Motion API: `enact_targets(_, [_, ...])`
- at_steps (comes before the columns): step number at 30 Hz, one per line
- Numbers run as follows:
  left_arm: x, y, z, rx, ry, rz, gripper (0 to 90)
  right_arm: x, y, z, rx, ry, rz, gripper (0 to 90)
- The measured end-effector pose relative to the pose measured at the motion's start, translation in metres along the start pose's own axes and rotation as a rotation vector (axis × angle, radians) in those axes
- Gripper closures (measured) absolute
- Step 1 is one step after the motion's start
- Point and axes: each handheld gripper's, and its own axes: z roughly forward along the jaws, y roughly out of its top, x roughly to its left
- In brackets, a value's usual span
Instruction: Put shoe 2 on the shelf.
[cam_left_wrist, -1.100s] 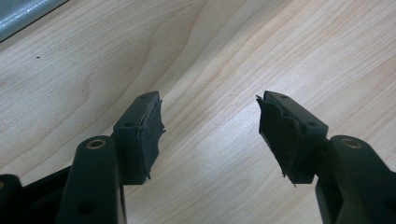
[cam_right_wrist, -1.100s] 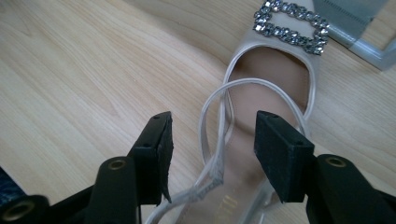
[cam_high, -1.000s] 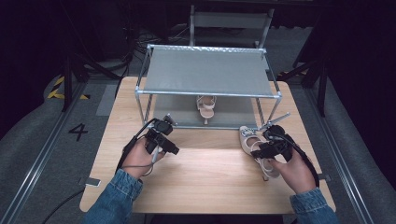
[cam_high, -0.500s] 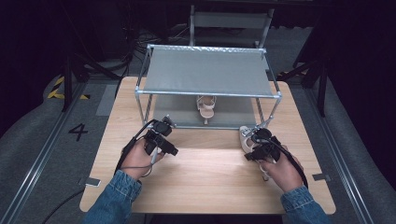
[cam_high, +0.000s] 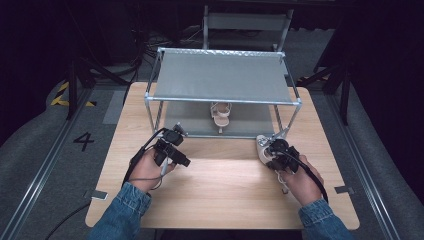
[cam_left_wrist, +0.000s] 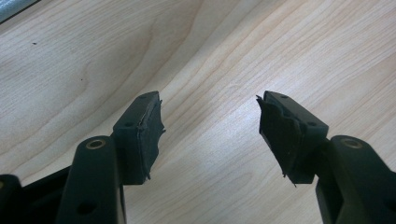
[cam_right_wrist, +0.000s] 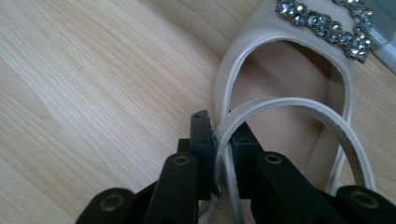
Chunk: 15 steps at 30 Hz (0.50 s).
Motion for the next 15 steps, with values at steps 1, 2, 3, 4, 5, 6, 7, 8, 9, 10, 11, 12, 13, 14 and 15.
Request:
enact_targets(1, [0.0,-0.001,-0.001,-0.008,-0.001,-0.009,39.5,0.001,0.0,-0.001,0.002,-0.015,-0.003,84.1])
enact_targets(2, [0.0,-0.001,-0.002,-0.012,-0.004,-0.008,39.6,0.002,-0.001,-0.004,-0.002,-0.032,-0.003,84.4])
enact_targets(3, [0.0,-0.002,-0.002,-0.017,-0.002,-0.014,39.6,0.001,-0.001,-0.006,-0.003,-0.036,-0.002,84.5])
enact_targets(4, [0.001,-0.003,-0.003,-0.014,-0.002,-0.014,39.5,0.001,-0.001,-0.007,-0.005,-0.041,0.002,84.6])
enact_targets(5, [0.001,-0.003,-0.004,-0.016,0.0,-0.014,39.6,0.0,-0.002,-0.009,-0.011,-0.047,0.001,84.6])
enact_targets(6, [0.001,-0.004,-0.004,-0.019,0.001,-0.022,39.5,-0.001,-0.002,-0.011,-0.011,-0.052,-0.002,84.6])
enact_targets(7, [0.002,-0.005,-0.005,-0.018,0.002,-0.02,39.5,-0.002,-0.002,-0.013,-0.01,-0.059,-0.004,84.6])
enact_targets(8, [0.002,-0.006,-0.005,-0.017,-0.001,-0.022,39.5,-0.003,-0.002,-0.015,-0.01,-0.068,-0.006,84.7])
enact_targets(9, [0.003,-0.006,-0.005,-0.02,0.004,-0.022,39.6,-0.003,-0.001,-0.019,-0.014,-0.074,-0.009,84.6])
enact_targets(10, [0.003,-0.007,-0.006,-0.019,0.003,-0.027,39.6,-0.005,-0.001,-0.022,-0.02,-0.069,-0.006,84.6])
enact_targets(11, [0.005,-0.009,-0.006,-0.02,0.001,-0.032,39.5,-0.005,0.0,-0.024,-0.026,-0.059,-0.002,84.6])
enact_targets(12, [0.006,-0.01,-0.007,-0.018,0.001,-0.033,39.5,-0.006,0.002,-0.027,-0.041,-0.046,-0.005,84.7])
enact_targets(13, [0.007,-0.011,-0.007,-0.021,0.003,-0.036,39.6,-0.006,0.004,-0.029,-0.05,-0.046,-0.011,84.6])
enact_targets(14, [0.007,-0.012,-0.007,-0.026,0.006,-0.044,39.6,-0.005,0.007,-0.03,-0.054,-0.056,-0.021,84.7])
enact_targets(15, [0.009,-0.014,-0.008,-0.021,0.007,-0.037,39.6,-0.004,0.01,-0.031,-0.059,-0.061,-0.03,84.6])
